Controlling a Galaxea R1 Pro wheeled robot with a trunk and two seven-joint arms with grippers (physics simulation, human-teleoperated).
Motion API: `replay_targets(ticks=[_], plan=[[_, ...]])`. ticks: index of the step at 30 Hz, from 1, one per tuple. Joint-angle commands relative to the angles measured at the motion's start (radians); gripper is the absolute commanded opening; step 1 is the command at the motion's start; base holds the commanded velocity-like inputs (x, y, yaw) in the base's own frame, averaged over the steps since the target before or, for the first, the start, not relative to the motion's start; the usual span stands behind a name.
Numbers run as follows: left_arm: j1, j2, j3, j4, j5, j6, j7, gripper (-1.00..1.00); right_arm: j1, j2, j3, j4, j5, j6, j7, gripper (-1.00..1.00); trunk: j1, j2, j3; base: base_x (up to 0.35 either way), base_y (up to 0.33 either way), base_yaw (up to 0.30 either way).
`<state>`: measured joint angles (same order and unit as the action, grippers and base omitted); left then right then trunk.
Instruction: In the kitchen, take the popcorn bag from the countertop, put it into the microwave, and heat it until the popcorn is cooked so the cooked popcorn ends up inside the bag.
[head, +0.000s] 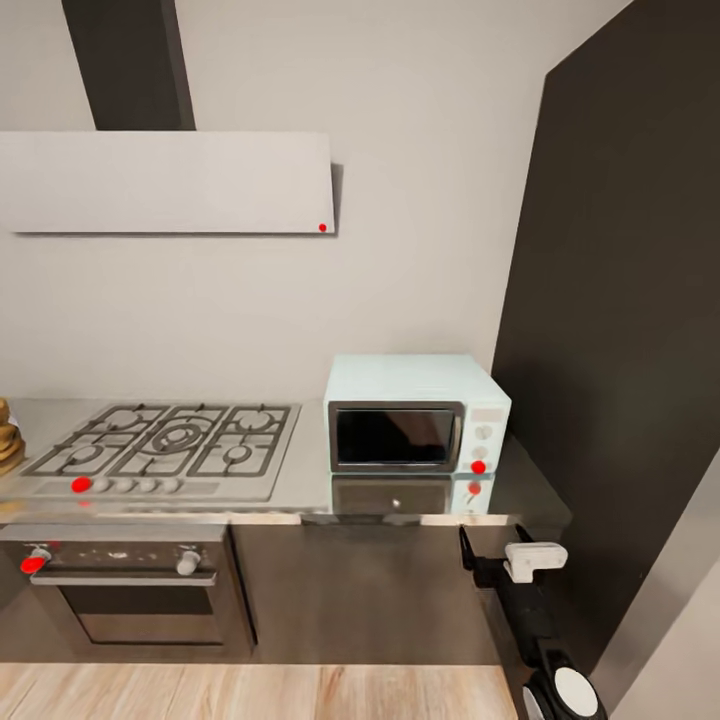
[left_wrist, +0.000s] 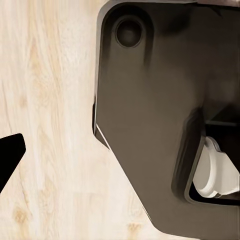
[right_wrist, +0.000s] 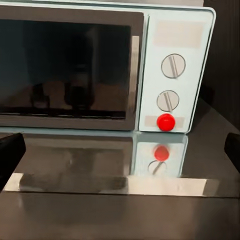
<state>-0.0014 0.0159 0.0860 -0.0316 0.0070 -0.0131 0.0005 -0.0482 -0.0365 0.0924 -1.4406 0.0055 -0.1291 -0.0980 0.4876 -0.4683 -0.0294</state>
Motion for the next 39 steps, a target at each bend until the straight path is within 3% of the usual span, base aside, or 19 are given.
replay_targets(ticks=[1,12,20,31,39], plan=[[0.0,0.0,0.008,-0.001,0.001,-0.001,0.0,1.0,-0.001,-0.001,0.001,0.0,0.001,-0.002,-0.017,1.0,0.001,-0.002,-0.002,0.22,0.0,0.0],[0.0,-0.001,0.007,-0.001,0.001,-0.001,0.001,1.0,-0.001,-0.002,-0.002,0.0,0.001,-0.003,-0.031,1.0,0.001,-0.002,-0.002,0.172,0.0,0.0],[0.0,-0.008,0.007,-0.001,0.0,-0.001,0.001,1.0,-0.001,-0.001,-0.002,0.0,-0.001,-0.003,-0.108,1.0,0.001,-0.002,-0.002,0.13,0.045,0.0],[0.0,-0.008,0.008,-0.001,0.001,-0.001,0.001,1.0,-0.001,-0.001,-0.002,0.0,-0.002,-0.004,-0.11,1.0,0.001,-0.002,-0.002,0.123,0.001,0.0],[0.0,-0.008,0.008,-0.001,0.001,-0.001,0.001,1.0,-0.001,-0.002,0.001,0.0,-0.002,-0.007,-0.108,1.0,0.001,-0.002,-0.002,0.301,0.0,0.0]])
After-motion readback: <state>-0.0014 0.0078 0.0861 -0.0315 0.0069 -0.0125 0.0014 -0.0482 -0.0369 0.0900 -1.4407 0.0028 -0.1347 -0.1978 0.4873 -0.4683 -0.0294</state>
